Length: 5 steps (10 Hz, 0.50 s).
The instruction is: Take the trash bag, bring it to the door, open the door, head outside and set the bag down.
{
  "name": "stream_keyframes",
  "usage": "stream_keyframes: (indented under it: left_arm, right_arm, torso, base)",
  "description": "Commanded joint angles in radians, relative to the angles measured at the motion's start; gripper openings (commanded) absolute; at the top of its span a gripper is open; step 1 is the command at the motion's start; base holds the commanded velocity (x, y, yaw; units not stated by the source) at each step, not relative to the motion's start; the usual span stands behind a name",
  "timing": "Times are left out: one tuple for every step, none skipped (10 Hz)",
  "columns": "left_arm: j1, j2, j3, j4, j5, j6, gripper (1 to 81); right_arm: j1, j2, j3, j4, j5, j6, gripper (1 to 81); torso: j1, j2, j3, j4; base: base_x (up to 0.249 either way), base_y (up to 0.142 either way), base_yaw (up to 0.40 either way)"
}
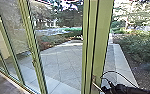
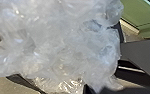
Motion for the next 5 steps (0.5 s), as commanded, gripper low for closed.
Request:
stream_keyframes:
  left_arm:
    - [-0.04,0.001,0.007,-0.005,0.068,-0.003,1.0]
    - [-0.04,0.0,0.007,-0.005,0.068,-0.003,1.0]
    - [-0.037,0.001,0.003,-0.007,0.066,-0.003,1.0]
    - [-0.037,0.003,-0.002,-0.007,0.066,-0.003,1.0]
    - [-0.037,0.004,-0.002,-0.007,0.068,-0.003,1.0]
  right_arm:
    - [-0.021,0.087,-0.001,0.022,-0.066,-0.045,81.1]
    - [-0.03,0.091,-0.02,0.013,-0.017,-0.048,81.1]
    - [-0.036,0.098,-0.038,0.01,-0.014,-0.048,81.1]
    - [-0.047,0.118,-0.07,0.01,-0.014,-0.051,81.1]
    - [-0.057,0.135,-0.101,0.01,-0.011,-0.051,81.1]
  torso:
    - [0.0,0.0,0.0,0.0]
    - [0.0,0.0,0.0,0.0]
    - [0.0,0.0,0.0,0.0]
    - [0.0,0.0,0.0,-0.001]
    - [0.0,0.0,0.0,-0.001]
  base:
    - [0.0,0.0,0.0]
    - [0.0,0.0,0.0]
    - [0.0,0.0,0.0]
    - [0.0,0.0,0.0]
    - [0.0,0.0,0.0]
